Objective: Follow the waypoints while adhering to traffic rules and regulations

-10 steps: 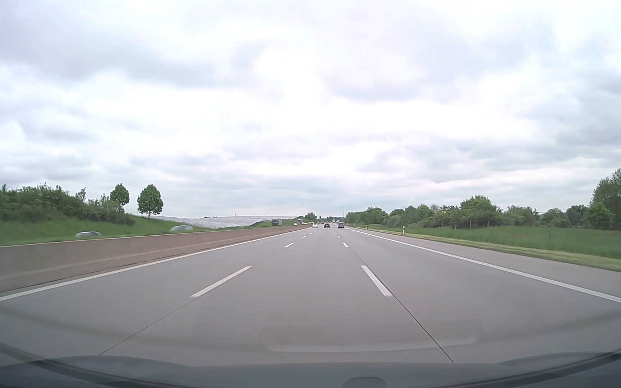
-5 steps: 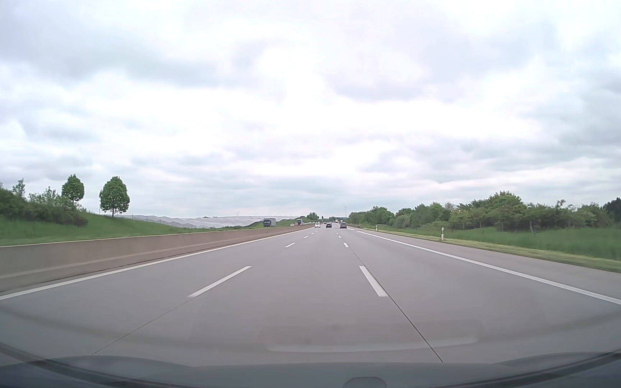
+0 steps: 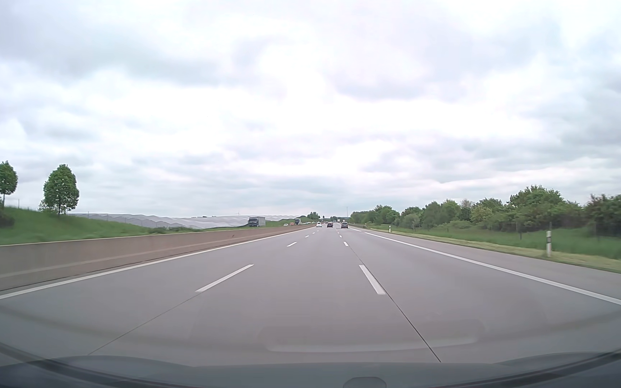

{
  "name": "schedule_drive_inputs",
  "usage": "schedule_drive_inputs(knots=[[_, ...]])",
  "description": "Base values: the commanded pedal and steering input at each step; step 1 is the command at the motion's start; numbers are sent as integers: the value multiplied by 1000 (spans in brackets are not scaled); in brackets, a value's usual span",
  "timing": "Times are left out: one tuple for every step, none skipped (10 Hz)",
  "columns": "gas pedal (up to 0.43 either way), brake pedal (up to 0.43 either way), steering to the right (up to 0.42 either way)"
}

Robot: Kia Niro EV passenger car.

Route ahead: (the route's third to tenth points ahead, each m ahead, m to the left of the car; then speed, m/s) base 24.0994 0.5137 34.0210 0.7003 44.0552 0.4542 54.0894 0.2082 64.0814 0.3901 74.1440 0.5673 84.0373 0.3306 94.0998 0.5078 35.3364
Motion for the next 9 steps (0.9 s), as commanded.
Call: schedule_drive_inputs(knots=[[280, 0, 1], [268, 0, 3], [268, 0, 3], [260, 0, 3], [260, 0, 3], [248, 0, 3], [248, 0, 3], [248, 0, 3], [248, 0, 3]])
